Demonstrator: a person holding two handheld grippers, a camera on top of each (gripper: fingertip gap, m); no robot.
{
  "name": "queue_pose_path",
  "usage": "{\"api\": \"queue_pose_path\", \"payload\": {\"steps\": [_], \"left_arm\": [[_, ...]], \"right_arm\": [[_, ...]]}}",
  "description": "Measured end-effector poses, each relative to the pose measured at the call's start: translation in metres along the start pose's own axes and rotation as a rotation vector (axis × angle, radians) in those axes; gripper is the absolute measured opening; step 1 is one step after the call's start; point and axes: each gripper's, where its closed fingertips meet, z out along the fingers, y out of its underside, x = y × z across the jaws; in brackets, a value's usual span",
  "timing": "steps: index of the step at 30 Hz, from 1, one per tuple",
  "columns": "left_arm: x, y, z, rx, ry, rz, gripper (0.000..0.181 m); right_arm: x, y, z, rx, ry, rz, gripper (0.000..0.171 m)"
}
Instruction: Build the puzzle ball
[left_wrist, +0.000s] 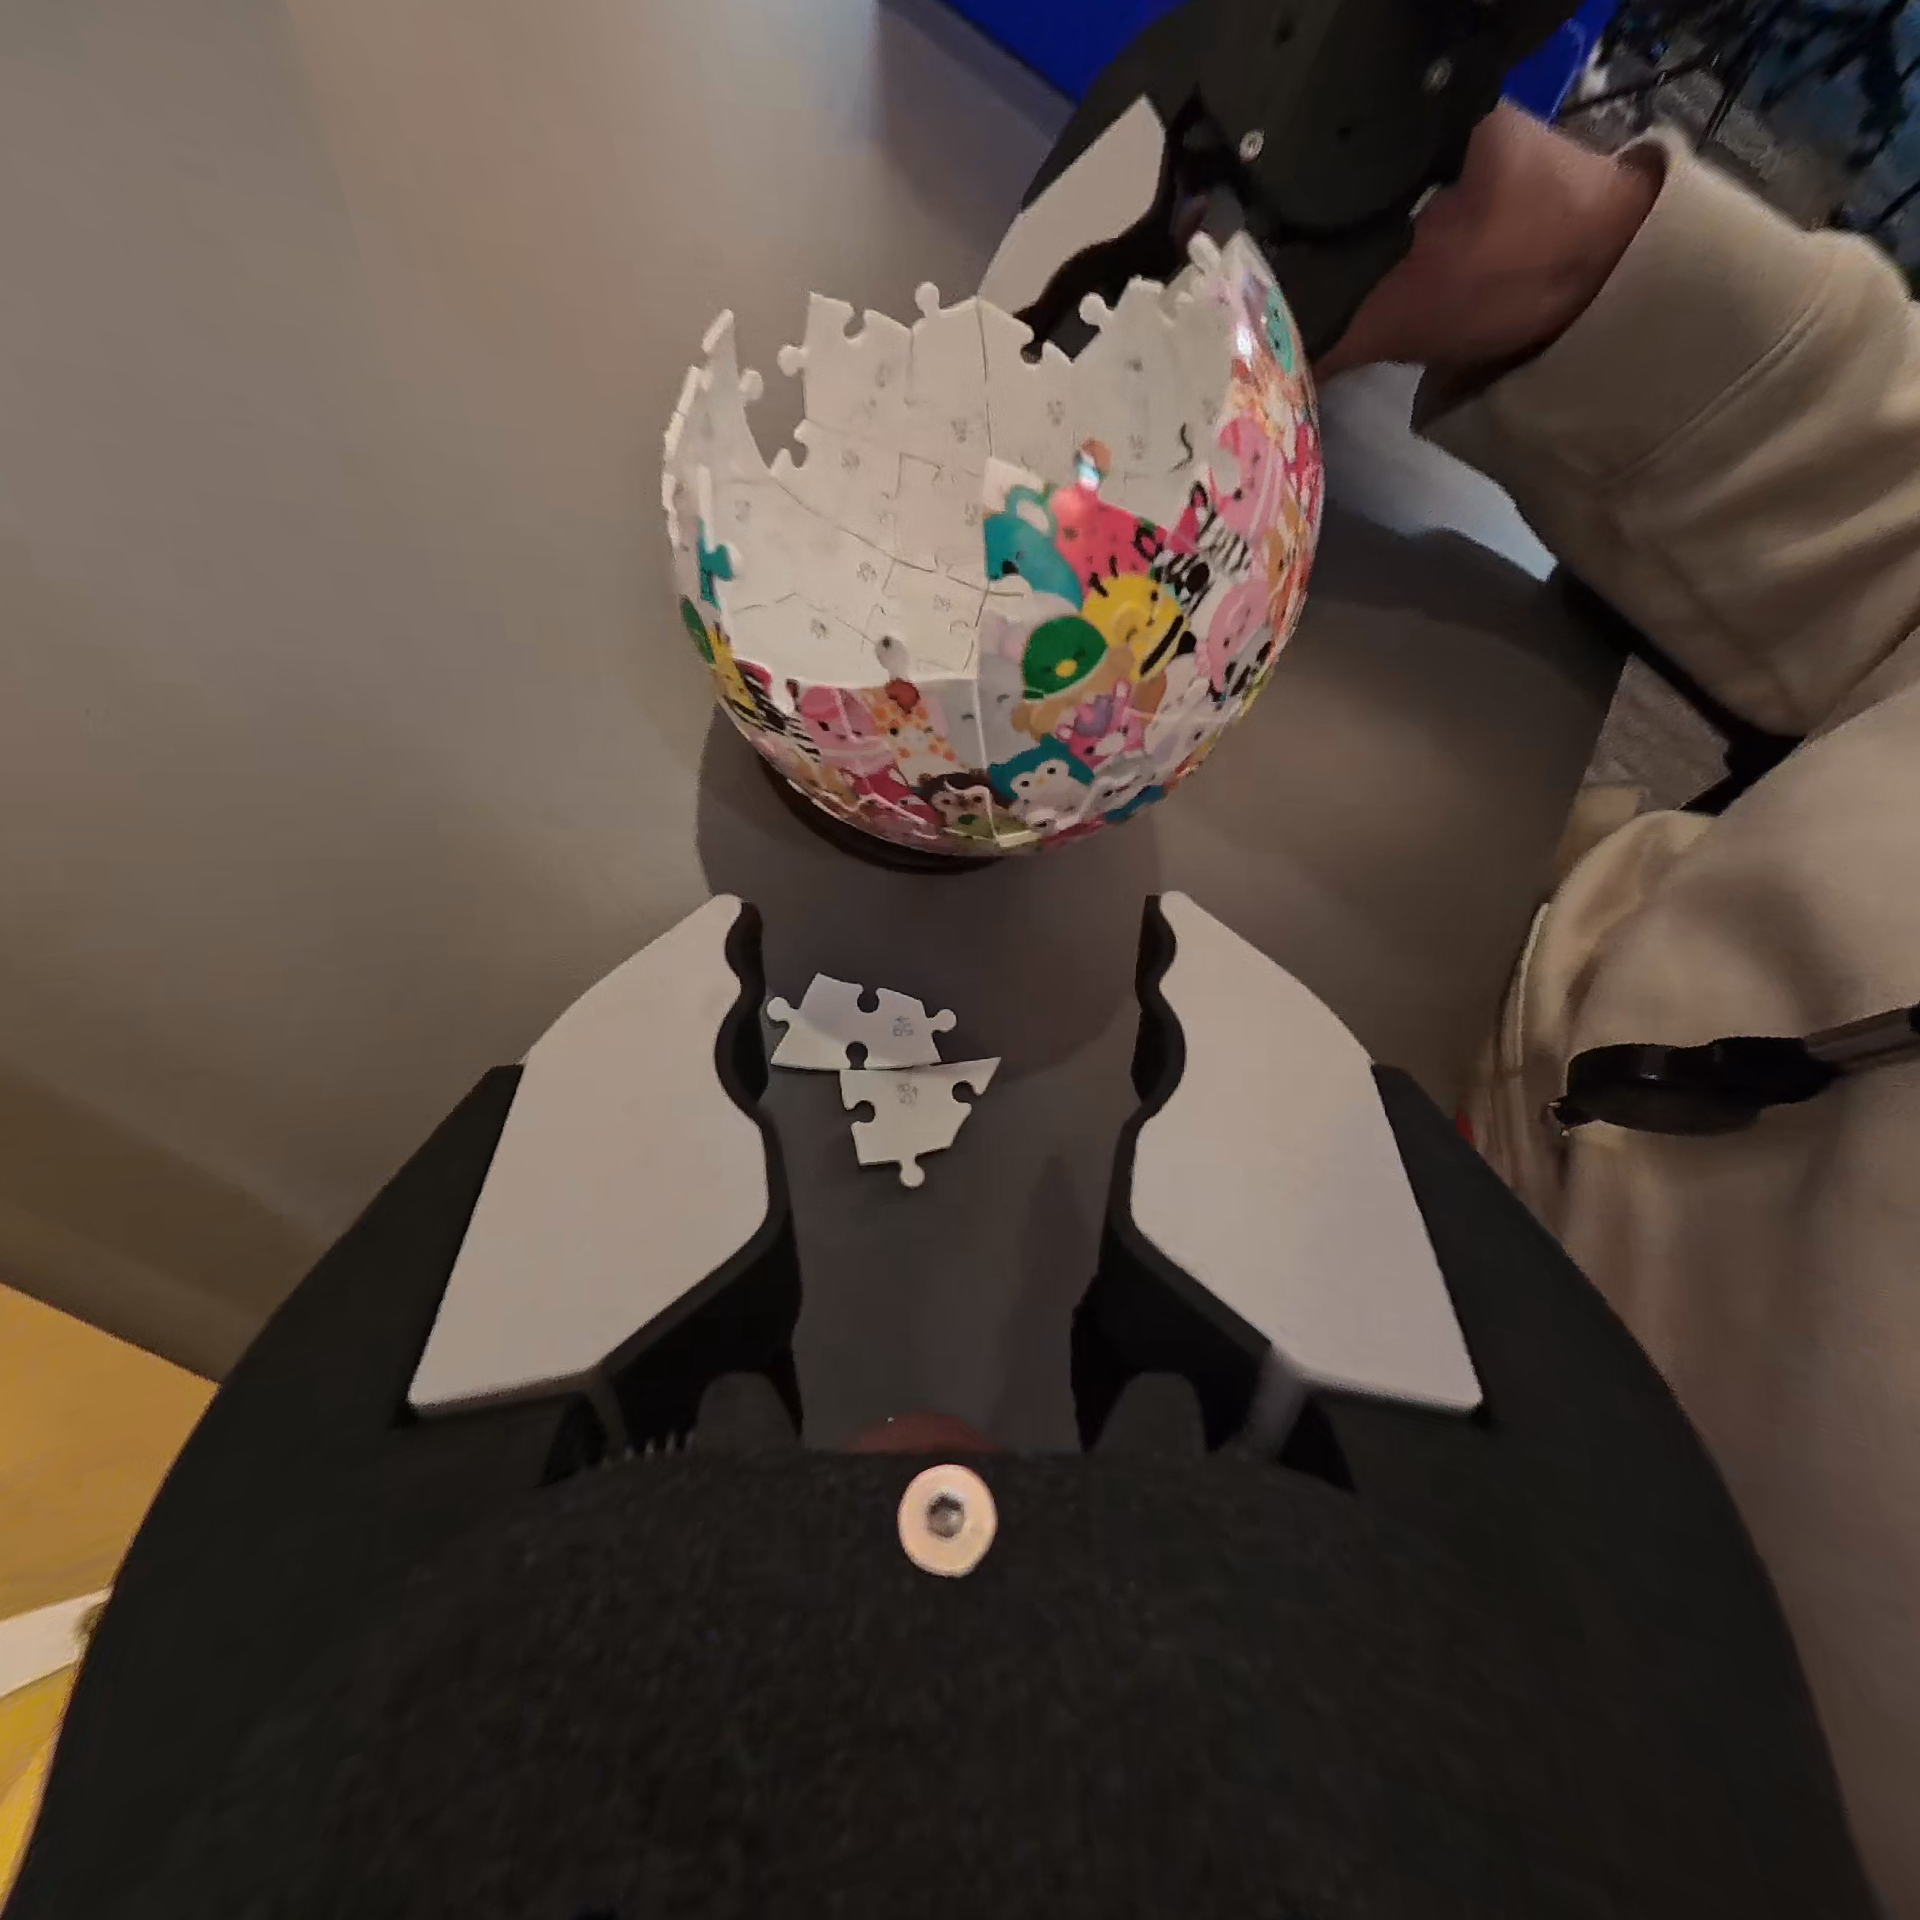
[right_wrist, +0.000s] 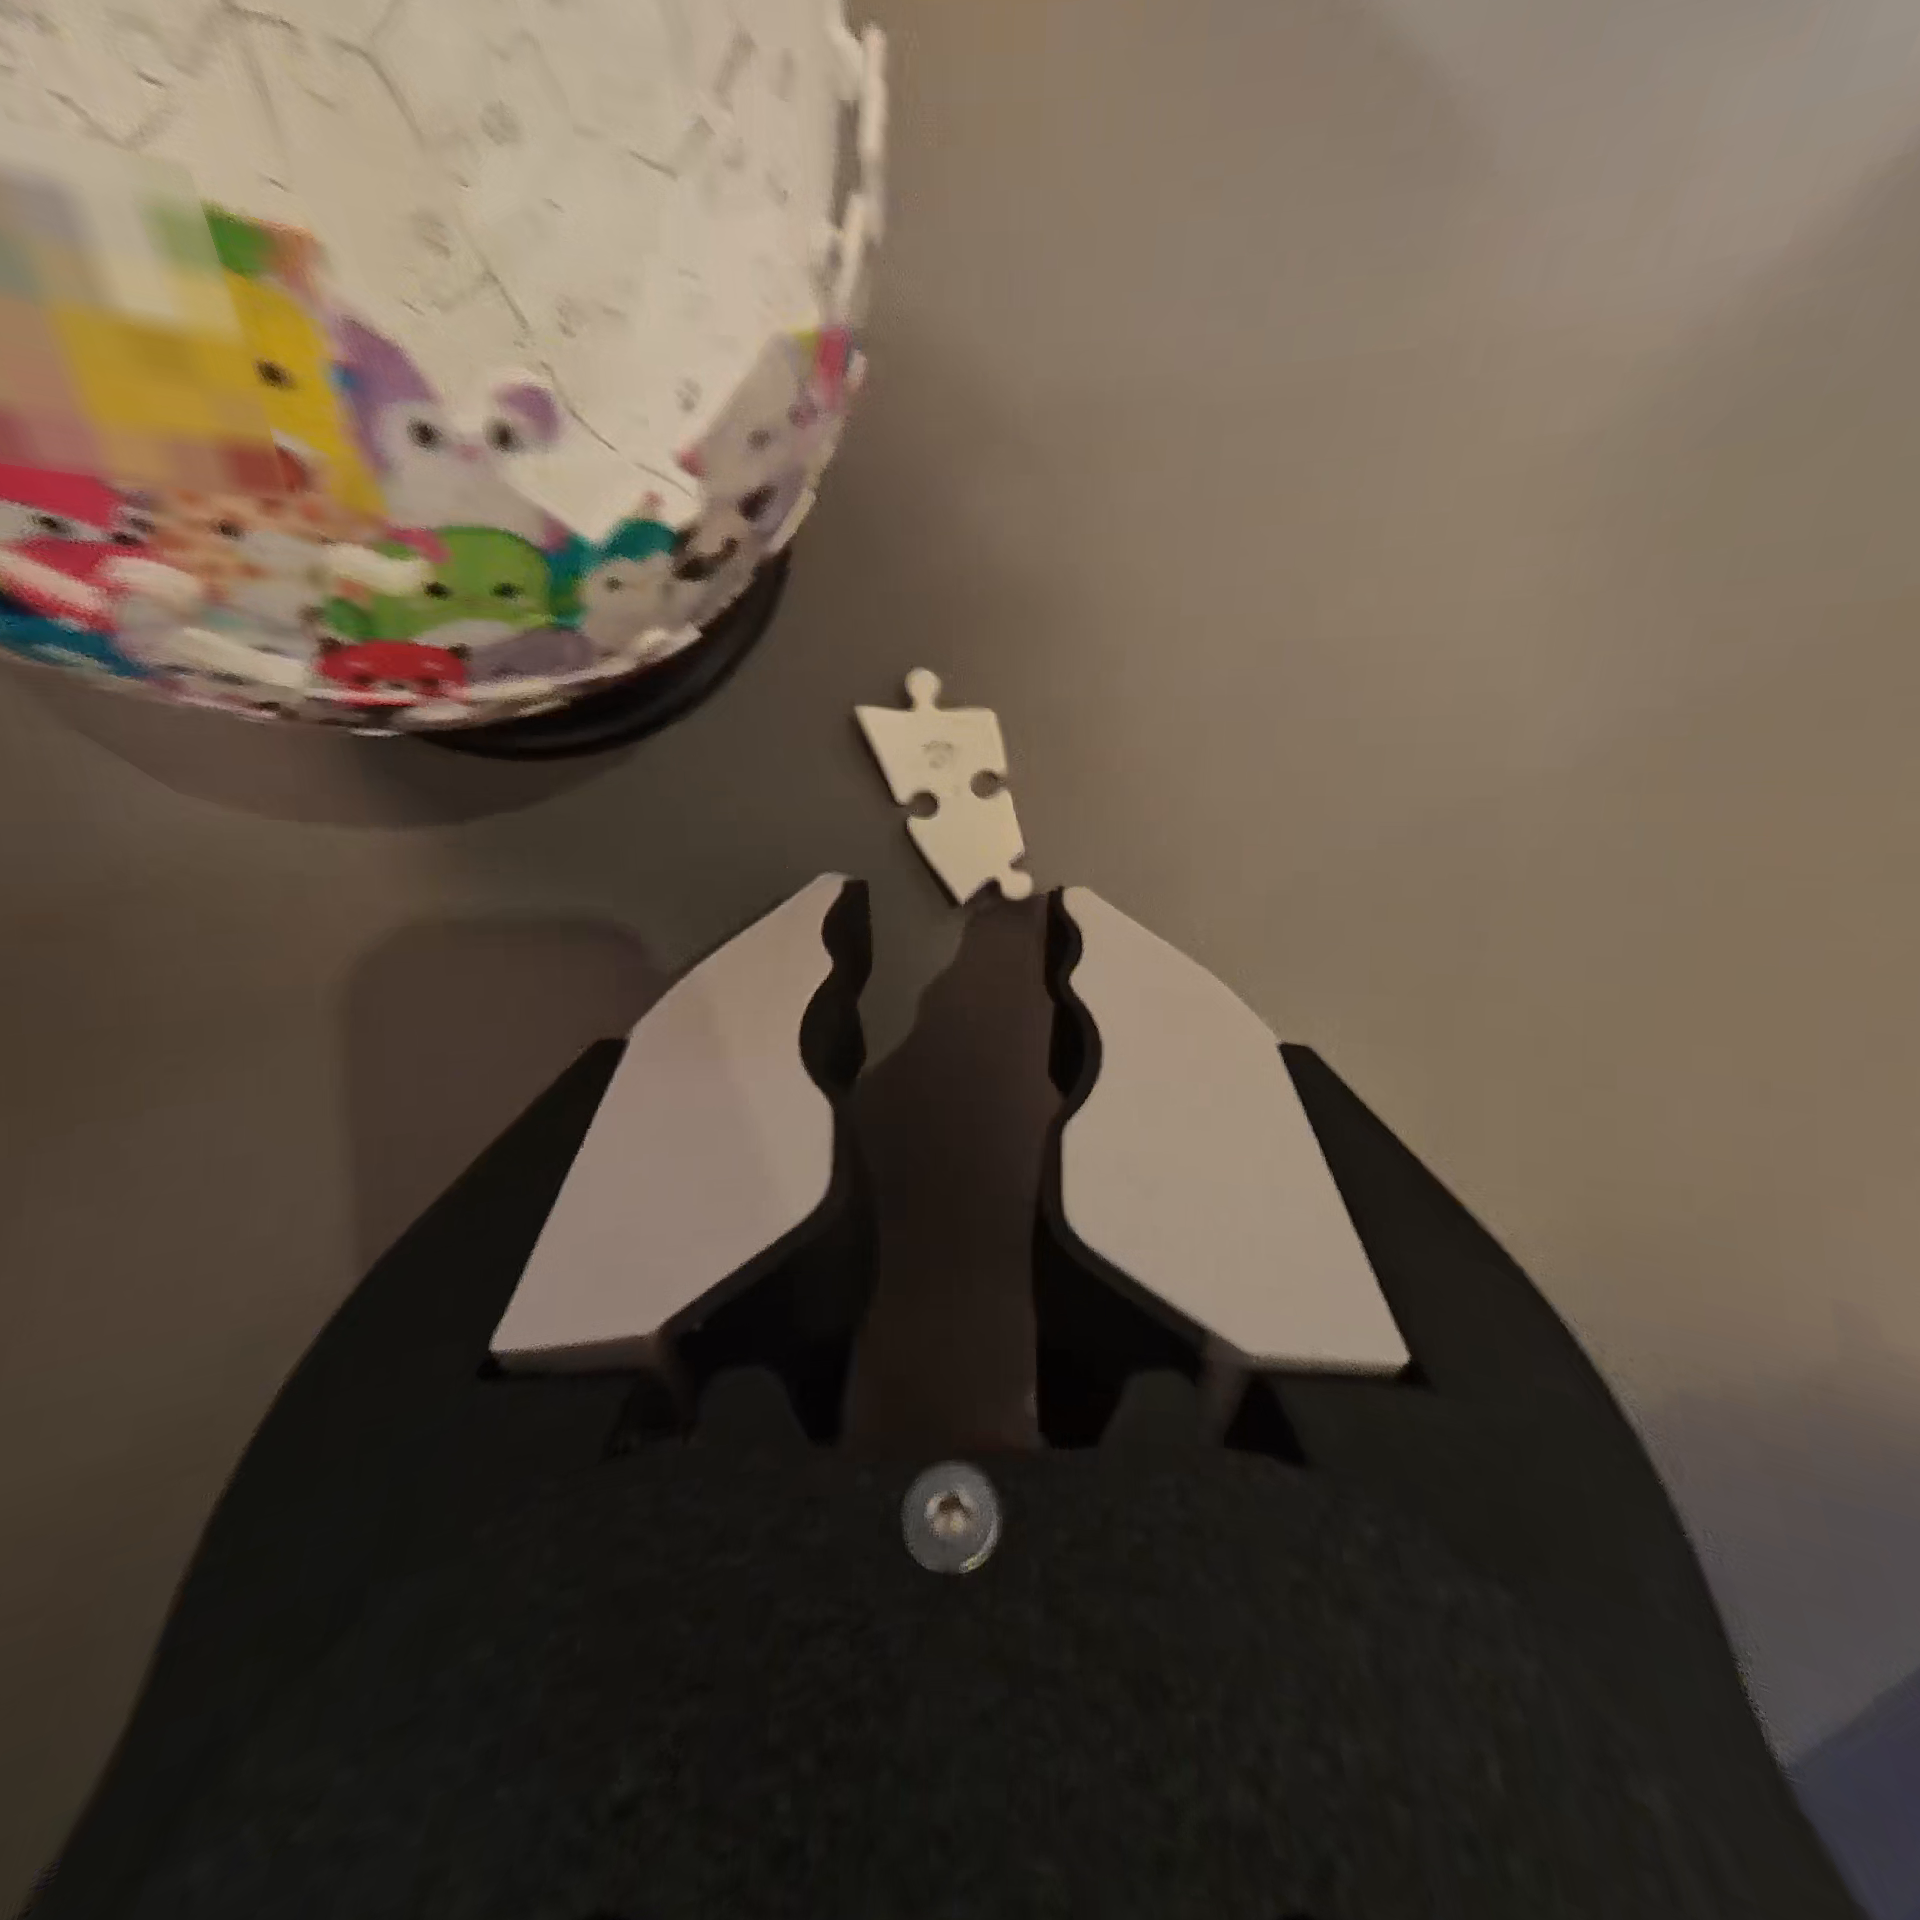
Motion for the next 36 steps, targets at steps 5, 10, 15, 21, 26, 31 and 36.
{"api": "queue_pose_path", "payload": {"steps": [5, 10, 15, 21, 26, 31, 36], "left_arm": [[-0.002, -0.007, -0.006, 0.054, 0.006, -0.046, 0.064], [0.003, -0.011, -0.014, 0.079, -0.017, -0.004, 0.064], [0.009, -0.014, -0.019, 0.119, -0.028, 0.035, 0.065], [0.018, -0.009, -0.018, 0.167, -0.036, 0.046, 0.064], [0.02, -0.007, -0.027, 0.186, -0.065, 0.056, 0.063], [0.018, -0.006, -0.036, 0.198, -0.073, 0.049, 0.062], [0.02, -0.006, -0.034, 0.188, -0.073, 0.066, 0.062]], "right_arm": [[-0.001, 0.001, 0.0, 0.007, 0.013, 0.047, 0.0], [-0.004, 0.004, -0.008, 0.022, 0.076, 0.006, 0.001], [0.0, -0.01, -0.001, 0.069, 0.033, 0.008, 0.026], [0.008, -0.009, 0.01, 0.004, -0.01, 0.026, 0.007], [0.005, -0.009, 0.006, 0.011, -0.012, -0.001, 0.008], [-0.003, -0.033, 0.001, 0.091, -0.064, -0.193, 0.045], [-0.004, -0.026, 0.022, 0.008, -0.163, -0.162, 0.045]]}}
